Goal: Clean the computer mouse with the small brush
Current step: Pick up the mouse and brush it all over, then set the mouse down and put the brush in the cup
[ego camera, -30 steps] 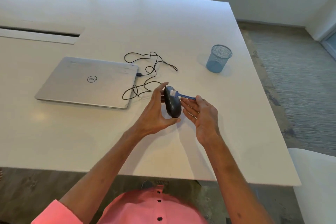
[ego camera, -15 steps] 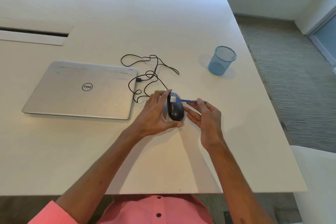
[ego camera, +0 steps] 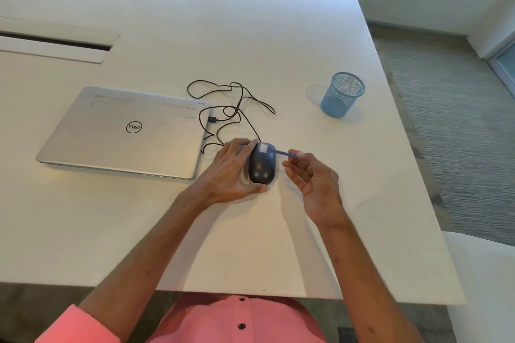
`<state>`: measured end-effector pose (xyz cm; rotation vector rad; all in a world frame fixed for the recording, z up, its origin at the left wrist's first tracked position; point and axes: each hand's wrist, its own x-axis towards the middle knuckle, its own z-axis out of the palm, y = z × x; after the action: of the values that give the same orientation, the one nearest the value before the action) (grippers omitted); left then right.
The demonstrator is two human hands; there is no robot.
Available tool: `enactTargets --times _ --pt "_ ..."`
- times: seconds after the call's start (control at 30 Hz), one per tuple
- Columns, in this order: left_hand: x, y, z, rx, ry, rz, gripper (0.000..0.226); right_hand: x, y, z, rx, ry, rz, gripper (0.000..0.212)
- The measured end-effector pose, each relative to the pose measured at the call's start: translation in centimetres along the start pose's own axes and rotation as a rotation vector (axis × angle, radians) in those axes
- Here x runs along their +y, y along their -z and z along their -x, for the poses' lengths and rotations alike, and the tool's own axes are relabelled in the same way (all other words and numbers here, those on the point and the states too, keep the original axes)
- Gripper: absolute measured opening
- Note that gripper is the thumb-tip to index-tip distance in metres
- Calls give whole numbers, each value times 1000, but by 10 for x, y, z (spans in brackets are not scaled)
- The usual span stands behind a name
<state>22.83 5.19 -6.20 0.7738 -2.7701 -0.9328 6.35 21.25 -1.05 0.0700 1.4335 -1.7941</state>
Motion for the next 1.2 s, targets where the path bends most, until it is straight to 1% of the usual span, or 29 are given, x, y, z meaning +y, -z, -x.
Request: enactTargets --times 0.13,0.23,0.3,0.37,0.4,0.5,0.57,0.6,0.67,0.73,0.8,0.9,1.03,1.13,1.2 --pt "8 2 4 1 9 -31 127 -1 5 -5 -10 -28 -51 18" --pt "23 2 11 129 39 -83 119 0 8 -10 -32 -46 -49 21" --pt "36 5 14 239 33 -124 107 1 9 -13 -41 -45 -34 22" --pt "47 6 15 333 1 -123 90 2 10 -15 -47 -26 -39 18" --pt "52 7 13 382 -4 -86 79 1 9 -15 -51 -18 -52 16" --pt "67 9 1 523 67 178 41 -3 8 -14 -65 6 -63 18" --pt "75 10 -10 572 102 340 14 -5 8 -13 -79 40 -36 20" --pt "78 11 -16 579 126 393 7 -6 8 -12 -86 62 -12 20" --pt "82 11 -27 583 166 463 5 -9 9 -12 -89 122 90 19" --pt "85 10 -35 568 173 489 7 -14 11 -14 -80 223 284 14" --pt "88 9 -42 529 151 473 9 -22 12 -19 -81 332 445 13" --pt "93 11 -52 454 80 406 8 -33 12 -29 -101 455 586 15" --pt "101 15 -67 408 11 359 12 -45 14 -42 -89 516 643 11" --pt "102 15 -79 402 -16 362 19 -55 18 -52 -85 501 599 3" --pt "101 13 -90 416 -8 359 28 -65 20 -61 -74 499 547 11"
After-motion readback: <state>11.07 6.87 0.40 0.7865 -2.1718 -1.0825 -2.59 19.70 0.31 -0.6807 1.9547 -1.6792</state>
